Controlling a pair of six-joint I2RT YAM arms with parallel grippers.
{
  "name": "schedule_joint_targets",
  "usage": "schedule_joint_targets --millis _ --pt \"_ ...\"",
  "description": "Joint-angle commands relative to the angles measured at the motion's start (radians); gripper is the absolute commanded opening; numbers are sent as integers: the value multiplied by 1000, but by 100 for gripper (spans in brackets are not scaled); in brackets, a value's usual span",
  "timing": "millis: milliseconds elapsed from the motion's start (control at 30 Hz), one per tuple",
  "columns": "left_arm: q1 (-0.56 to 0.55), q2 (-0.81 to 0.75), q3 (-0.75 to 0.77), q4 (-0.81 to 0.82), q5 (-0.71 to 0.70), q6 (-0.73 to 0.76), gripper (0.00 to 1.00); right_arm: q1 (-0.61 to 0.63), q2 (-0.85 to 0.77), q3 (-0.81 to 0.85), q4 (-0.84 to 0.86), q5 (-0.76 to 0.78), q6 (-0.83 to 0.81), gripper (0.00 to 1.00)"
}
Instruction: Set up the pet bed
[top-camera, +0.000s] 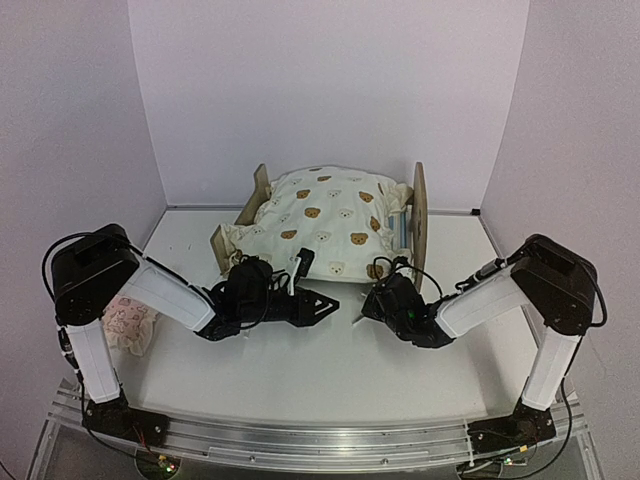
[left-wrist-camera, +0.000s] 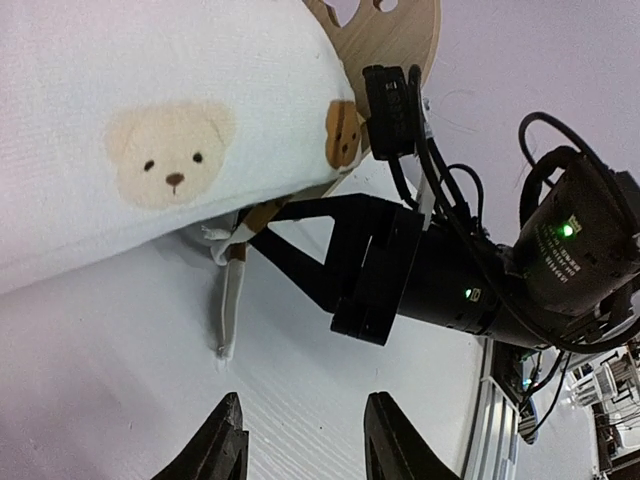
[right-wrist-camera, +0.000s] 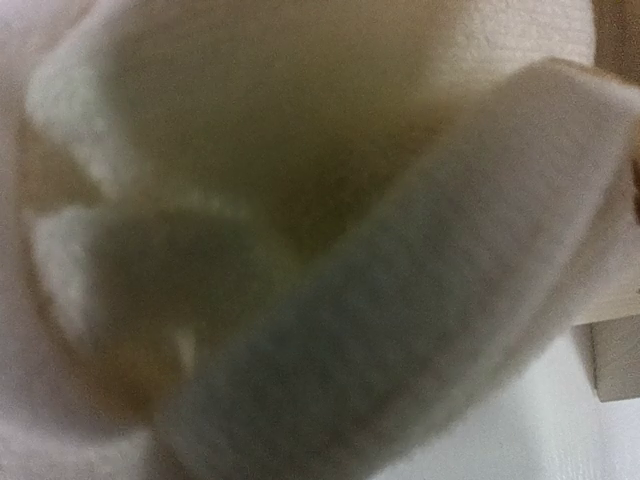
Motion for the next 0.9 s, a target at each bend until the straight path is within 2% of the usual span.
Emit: schedule_joint_targets --millis 0,333,667,867 --pt "47 37 58 63 92 -55 40 -24 14 -29 185 -117 -58 0" --pt "83 144 166 70 171 -139 39 -55 20 -52 293 -224 -81 0" --pt "113 264 296 86 244 -172 38 -62 -3 -71 306 -257 -107 0" --pt "126 287 344 23 261 -199 41 -74 -4 -73 318 -307 -126 0"
